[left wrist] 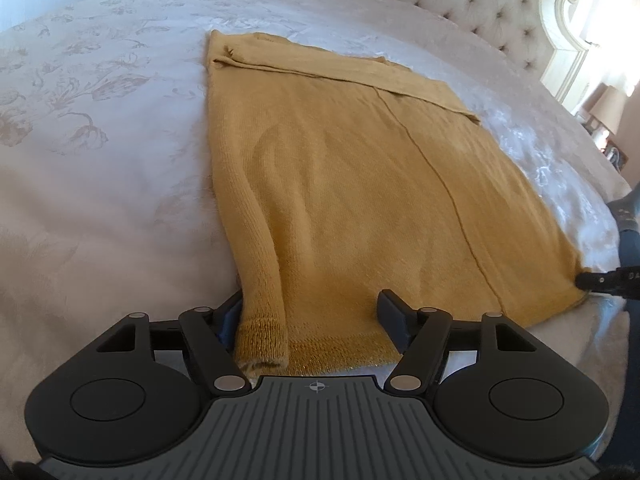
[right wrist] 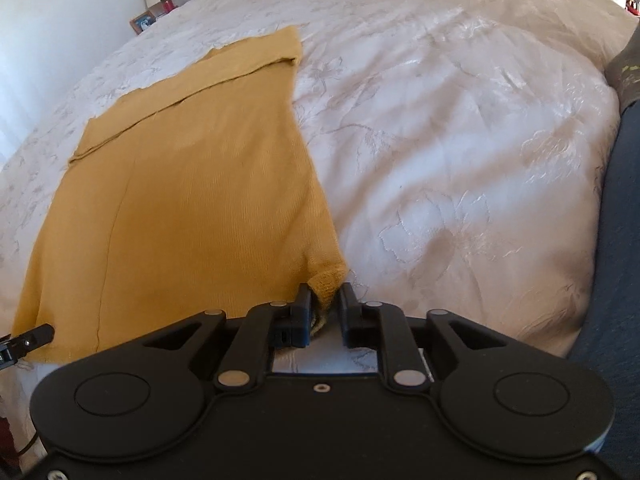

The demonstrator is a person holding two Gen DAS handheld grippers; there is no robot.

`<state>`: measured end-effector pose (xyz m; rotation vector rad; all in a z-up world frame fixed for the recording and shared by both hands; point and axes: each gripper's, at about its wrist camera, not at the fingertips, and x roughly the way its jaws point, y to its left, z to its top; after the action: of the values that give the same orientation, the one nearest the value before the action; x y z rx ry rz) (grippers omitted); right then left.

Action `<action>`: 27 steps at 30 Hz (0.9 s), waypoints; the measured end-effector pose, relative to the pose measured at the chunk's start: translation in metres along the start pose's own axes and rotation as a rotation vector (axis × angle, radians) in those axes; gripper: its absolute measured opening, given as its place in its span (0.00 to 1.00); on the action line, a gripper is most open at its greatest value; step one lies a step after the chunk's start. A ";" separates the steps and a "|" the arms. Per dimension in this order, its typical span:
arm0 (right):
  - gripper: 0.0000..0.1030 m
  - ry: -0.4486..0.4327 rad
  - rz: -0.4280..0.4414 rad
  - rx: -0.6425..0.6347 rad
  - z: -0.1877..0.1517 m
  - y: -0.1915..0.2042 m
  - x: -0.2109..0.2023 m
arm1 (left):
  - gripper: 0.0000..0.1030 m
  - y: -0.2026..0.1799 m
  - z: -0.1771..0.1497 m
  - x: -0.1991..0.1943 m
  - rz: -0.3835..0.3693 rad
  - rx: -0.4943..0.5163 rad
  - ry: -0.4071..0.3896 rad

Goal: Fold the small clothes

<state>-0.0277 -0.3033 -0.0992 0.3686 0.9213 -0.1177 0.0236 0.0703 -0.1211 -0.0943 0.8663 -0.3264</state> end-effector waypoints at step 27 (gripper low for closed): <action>0.27 0.012 0.013 0.004 -0.001 0.000 0.001 | 0.67 -0.021 -0.003 -0.035 -0.001 0.097 -0.180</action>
<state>-0.0279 -0.3031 -0.1007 0.3792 0.9308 -0.1057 -0.0049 0.0618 -0.0934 -0.0329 0.6712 -0.3548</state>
